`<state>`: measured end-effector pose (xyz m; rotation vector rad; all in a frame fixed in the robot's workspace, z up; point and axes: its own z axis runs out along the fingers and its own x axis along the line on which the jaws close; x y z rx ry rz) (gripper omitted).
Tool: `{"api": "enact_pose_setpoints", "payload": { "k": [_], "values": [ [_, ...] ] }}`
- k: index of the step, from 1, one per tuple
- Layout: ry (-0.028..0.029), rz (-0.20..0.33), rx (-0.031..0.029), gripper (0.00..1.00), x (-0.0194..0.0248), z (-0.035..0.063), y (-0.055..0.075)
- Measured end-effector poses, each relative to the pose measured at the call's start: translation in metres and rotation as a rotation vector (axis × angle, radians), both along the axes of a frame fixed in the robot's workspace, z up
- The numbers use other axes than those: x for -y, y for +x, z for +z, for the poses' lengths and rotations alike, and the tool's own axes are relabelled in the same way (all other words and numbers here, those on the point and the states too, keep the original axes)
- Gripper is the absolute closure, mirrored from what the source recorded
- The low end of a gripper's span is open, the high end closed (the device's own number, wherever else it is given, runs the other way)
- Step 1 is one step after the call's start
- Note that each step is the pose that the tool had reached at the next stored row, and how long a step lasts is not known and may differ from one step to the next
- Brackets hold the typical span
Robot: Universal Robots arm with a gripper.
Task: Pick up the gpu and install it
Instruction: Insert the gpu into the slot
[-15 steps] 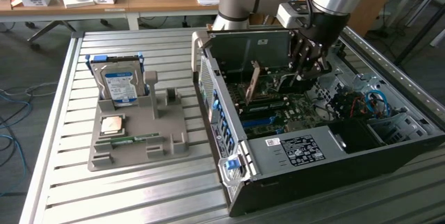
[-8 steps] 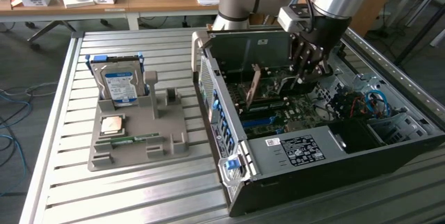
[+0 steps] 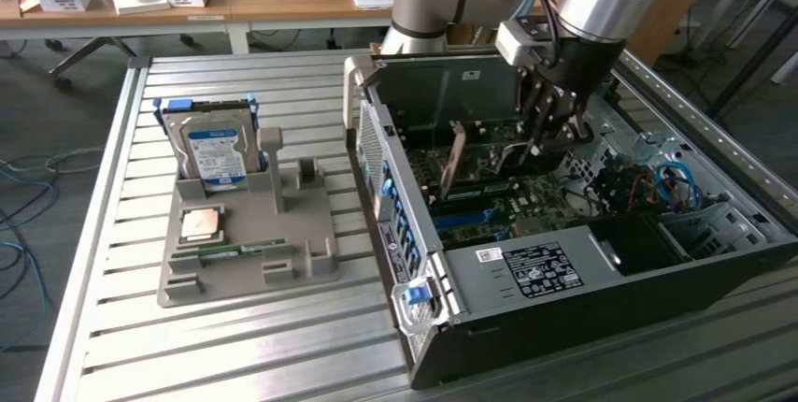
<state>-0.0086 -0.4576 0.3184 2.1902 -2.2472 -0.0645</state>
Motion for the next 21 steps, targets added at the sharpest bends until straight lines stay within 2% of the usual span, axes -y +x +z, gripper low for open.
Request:
{"api": "enact_pose_setpoints", "payload": {
  "k": [7,13,21],
  "values": [
    [0.0002,0.001,0.0,0.73,0.0,-0.0124,0.0],
    [0.0,0.001,0.0001,0.73,0.0,-0.0129,-0.002],
    [0.0001,0.001,0.0006,0.73,0.0,-0.013,-0.012]
  ]
}}
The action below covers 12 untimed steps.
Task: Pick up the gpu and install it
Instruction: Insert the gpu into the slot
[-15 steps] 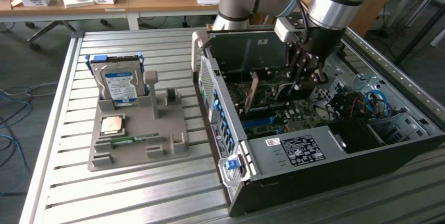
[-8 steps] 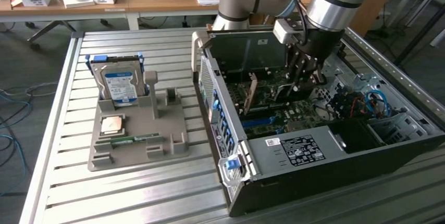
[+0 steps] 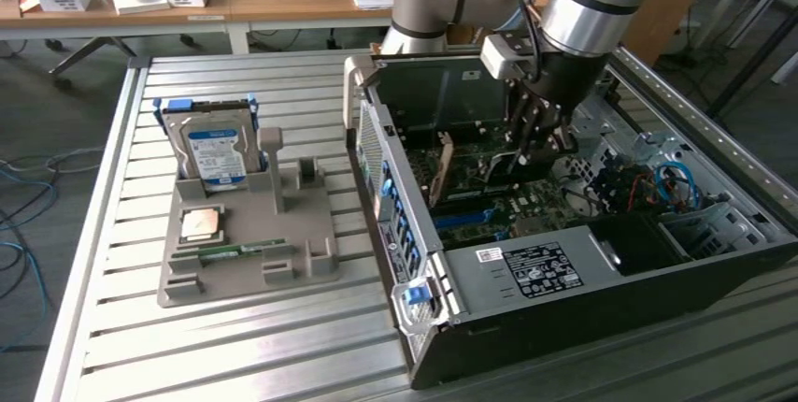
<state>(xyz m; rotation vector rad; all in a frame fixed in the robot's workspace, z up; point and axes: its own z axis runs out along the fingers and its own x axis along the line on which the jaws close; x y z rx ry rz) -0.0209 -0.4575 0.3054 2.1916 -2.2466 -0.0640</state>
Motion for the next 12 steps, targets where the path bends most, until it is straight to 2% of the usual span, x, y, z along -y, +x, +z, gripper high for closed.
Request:
{"api": "enact_pose_setpoints", "payload": {
  "k": [12],
  "values": [
    [-0.0001,0.0,0.001,0.73,0.0,-0.0029,-0.0097]
  ]
}}
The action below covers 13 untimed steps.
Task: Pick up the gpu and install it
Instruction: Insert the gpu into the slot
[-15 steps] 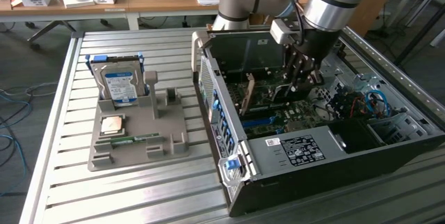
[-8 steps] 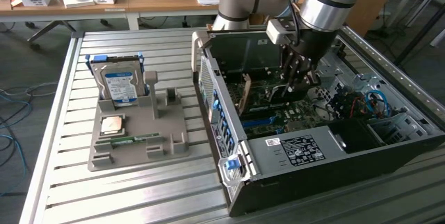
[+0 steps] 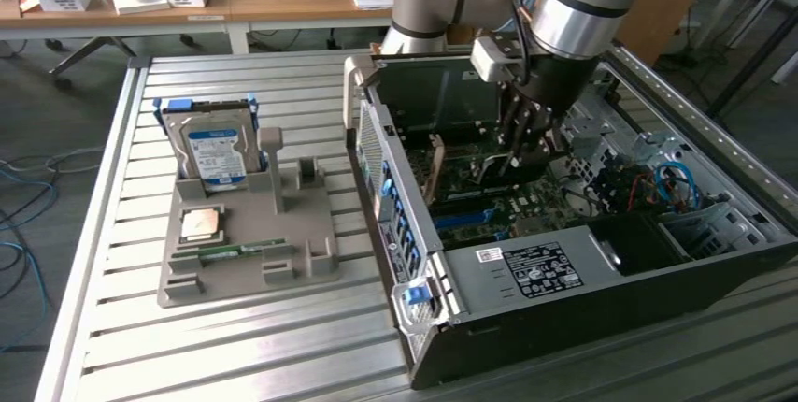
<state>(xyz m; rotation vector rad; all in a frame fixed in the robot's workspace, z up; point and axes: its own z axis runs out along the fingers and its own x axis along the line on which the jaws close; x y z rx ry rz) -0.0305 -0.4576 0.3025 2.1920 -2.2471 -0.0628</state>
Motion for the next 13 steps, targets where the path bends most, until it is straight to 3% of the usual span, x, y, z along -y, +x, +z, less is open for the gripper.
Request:
{"api": "enact_pose_setpoints", "payload": {
  "k": [13],
  "values": [
    [0.0001,0.0,0.0002,0.73,0.0,-0.0147,-0.002]
  ]
}}
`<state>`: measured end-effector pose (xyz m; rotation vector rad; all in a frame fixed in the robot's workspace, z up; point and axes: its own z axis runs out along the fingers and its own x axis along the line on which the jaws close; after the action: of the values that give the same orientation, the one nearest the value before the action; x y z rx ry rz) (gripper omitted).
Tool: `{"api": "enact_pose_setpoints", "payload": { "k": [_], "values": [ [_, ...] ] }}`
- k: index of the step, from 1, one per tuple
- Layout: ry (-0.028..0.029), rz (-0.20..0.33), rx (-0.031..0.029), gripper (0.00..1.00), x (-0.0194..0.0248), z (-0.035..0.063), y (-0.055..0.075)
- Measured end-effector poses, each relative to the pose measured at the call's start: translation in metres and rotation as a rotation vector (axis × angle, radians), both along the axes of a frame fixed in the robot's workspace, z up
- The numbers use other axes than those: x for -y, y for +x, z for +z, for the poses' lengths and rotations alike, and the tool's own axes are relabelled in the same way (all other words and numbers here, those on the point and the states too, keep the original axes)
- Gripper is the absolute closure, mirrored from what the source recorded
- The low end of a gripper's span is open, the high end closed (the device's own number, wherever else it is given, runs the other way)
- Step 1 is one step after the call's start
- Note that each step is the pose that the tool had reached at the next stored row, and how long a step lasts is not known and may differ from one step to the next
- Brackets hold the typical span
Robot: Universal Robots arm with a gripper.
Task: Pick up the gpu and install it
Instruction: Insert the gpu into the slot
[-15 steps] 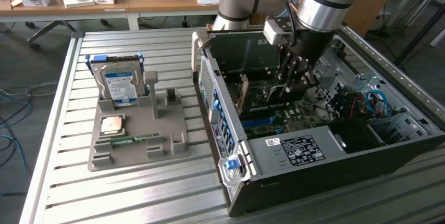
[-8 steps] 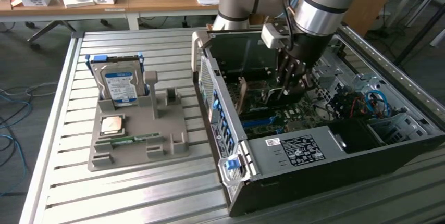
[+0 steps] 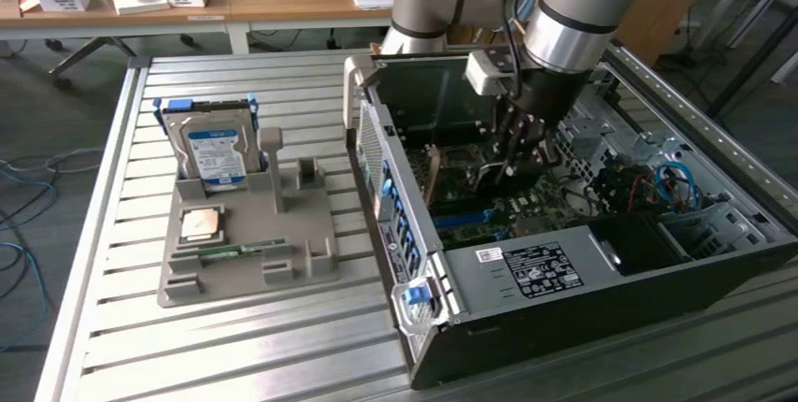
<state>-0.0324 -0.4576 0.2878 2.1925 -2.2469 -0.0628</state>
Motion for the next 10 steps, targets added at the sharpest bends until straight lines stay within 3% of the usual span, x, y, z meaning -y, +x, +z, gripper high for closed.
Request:
{"api": "enact_pose_setpoints", "payload": {
  "k": [10],
  "values": [
    [-0.0001,0.0,0.0,0.73,0.0,-0.0081,-0.0005]
  ]
}}
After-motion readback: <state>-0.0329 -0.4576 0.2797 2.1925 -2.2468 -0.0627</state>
